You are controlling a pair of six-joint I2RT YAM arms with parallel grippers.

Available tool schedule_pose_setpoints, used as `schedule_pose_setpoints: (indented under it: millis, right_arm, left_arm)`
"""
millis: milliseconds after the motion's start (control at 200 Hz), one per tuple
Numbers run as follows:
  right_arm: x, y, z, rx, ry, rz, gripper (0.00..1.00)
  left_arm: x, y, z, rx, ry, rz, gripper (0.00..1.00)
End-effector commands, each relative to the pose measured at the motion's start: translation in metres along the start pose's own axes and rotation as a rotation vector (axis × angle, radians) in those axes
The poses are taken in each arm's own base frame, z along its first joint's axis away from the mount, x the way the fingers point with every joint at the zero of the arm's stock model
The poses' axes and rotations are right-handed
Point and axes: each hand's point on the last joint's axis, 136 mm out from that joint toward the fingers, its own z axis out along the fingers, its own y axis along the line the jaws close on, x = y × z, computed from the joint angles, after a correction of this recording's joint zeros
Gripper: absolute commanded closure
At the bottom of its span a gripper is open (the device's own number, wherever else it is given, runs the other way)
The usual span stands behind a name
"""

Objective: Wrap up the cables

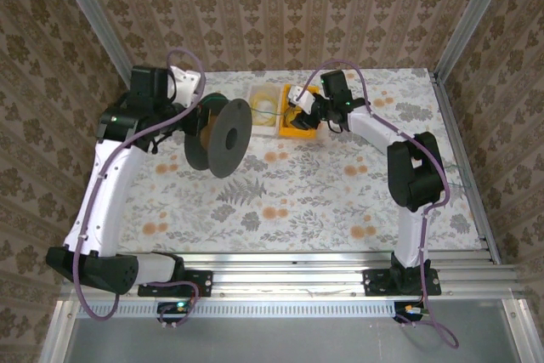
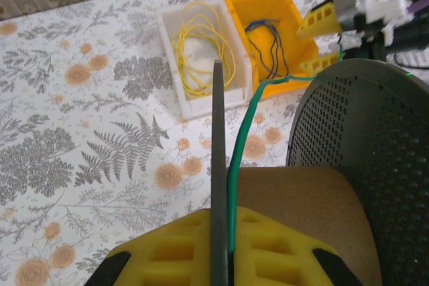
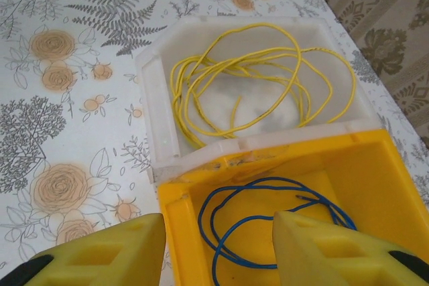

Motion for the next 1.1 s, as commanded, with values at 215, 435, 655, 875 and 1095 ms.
schedule_pose_setpoints:
  millis: [215, 435, 655, 875, 1095]
  right_arm:
    - [0.011, -0.004, -0.014, 0.015, 0.009, 0.030, 0.49]
    - [0.013, -0.016, -0.025, 0.027, -0.040, 0.097, 0.35]
    - [0.002, -0.024, -0.048, 0.014, -0.222, 0.170, 0.17]
    - [-0.006, -0.026, -0.063, 0.018, -0.277, 0.159, 0.00]
    - [-0.008, -0.042, -0.073, 0.084, -0.245, 0.191, 0.00]
  left_arm:
    - [-0.046, -0.006, -0.038, 0.081, -0.162, 0.015, 1.00]
    - [-0.050, -0.002, -0.043, 0.093, -0.179, -0.005, 1.00]
    - [-0.048, 0.000, -0.039, 0.093, -0.171, -0.018, 1.00]
    - [-0.045, 0.004, -0.034, 0.088, -0.154, -0.025, 1.00]
    - [-0.042, 0.005, -0.030, 0.092, -0.146, -0.031, 1.00]
